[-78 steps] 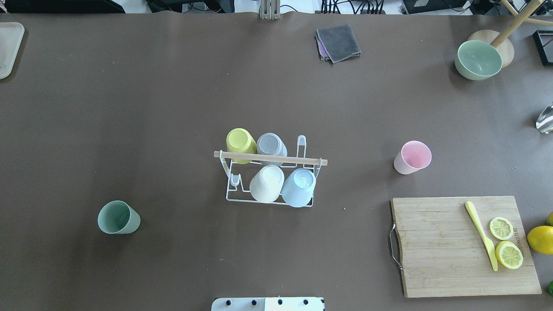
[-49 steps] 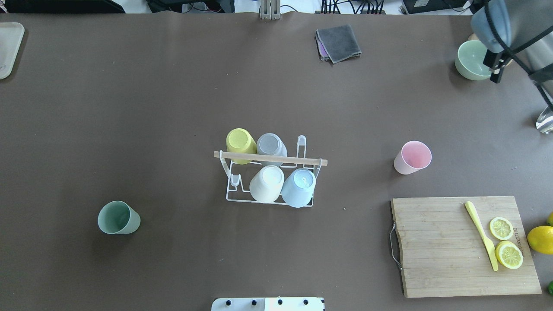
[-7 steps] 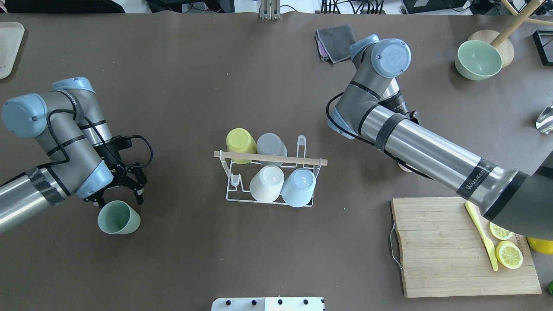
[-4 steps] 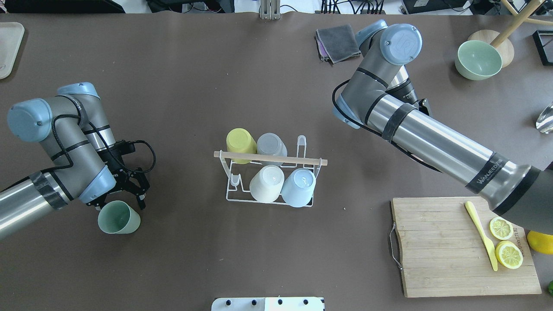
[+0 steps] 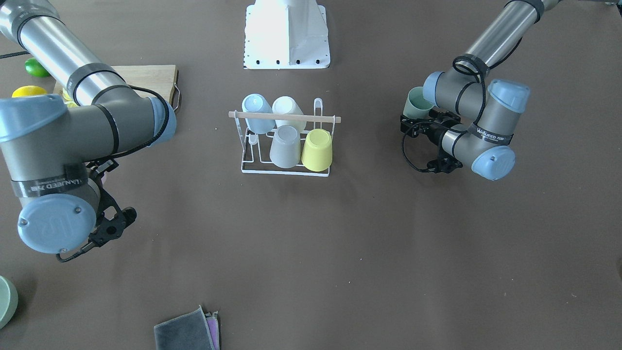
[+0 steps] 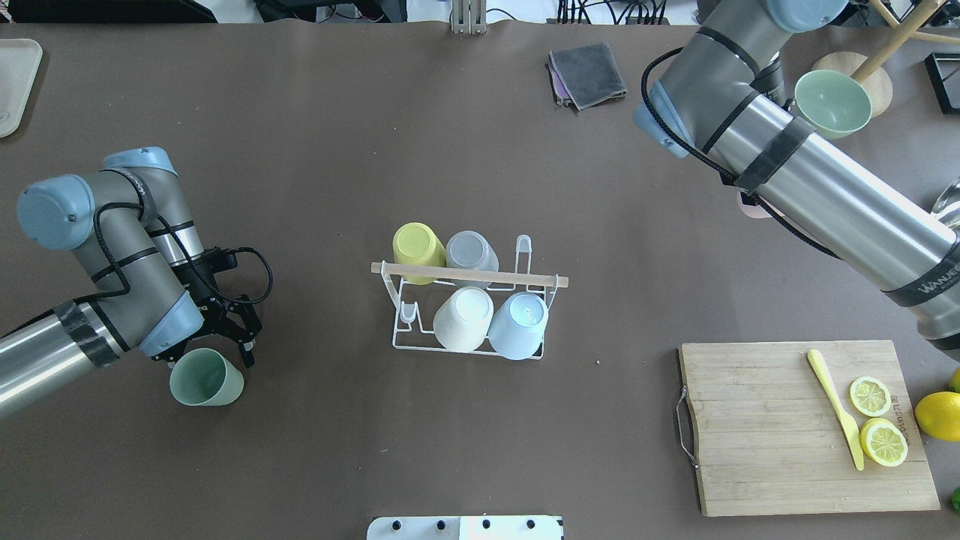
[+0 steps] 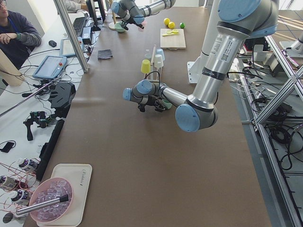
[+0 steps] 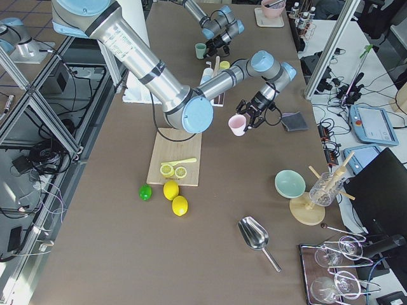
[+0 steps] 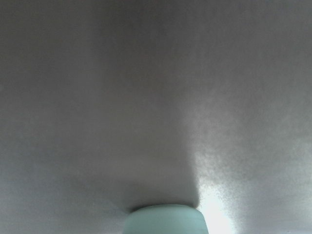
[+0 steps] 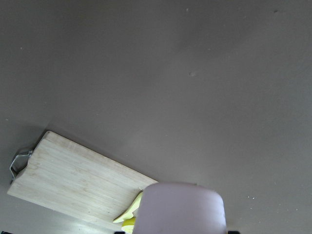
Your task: Place cup on cup holder
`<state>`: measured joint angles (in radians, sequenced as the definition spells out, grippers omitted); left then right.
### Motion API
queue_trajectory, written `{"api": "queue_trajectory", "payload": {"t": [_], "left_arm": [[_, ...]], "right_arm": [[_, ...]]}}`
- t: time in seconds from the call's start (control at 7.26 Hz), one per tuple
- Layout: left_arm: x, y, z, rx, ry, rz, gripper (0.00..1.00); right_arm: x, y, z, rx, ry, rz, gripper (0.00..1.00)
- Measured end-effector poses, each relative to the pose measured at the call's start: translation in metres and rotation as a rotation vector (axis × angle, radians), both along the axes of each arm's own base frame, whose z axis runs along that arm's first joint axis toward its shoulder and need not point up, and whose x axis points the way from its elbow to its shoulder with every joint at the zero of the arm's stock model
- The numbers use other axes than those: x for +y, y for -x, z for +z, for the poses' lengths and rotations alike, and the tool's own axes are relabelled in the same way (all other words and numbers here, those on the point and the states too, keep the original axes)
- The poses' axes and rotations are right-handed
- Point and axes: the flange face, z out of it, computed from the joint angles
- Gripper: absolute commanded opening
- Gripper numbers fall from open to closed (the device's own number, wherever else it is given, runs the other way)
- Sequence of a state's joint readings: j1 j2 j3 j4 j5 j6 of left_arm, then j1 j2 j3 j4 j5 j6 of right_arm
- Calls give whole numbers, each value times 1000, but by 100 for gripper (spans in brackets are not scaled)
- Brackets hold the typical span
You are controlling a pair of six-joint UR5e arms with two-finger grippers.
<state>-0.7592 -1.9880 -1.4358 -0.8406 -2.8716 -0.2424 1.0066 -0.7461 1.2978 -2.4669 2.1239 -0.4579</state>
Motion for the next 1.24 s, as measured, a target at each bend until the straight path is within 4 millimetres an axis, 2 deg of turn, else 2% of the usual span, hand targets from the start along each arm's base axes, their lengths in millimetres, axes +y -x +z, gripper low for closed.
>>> {"api": "queue_trajectory", "payload": {"t": [0.28, 0.41, 0.83, 1.24], "left_arm": [[1, -1, 0, 2, 3, 0, 76], [1, -2, -1, 6, 9, -3, 63], [1, -3, -4, 19, 23, -12, 60], [1, 3, -13, 13, 30, -19, 60]], "right_arm": [[-9, -48, -23, -151, -98, 172, 57], [-9, -63, -24, -224, -148, 247, 56], [4, -81, 10, -450, -274, 497, 56], [5, -99, 34, -547, -355, 578, 51]]}}
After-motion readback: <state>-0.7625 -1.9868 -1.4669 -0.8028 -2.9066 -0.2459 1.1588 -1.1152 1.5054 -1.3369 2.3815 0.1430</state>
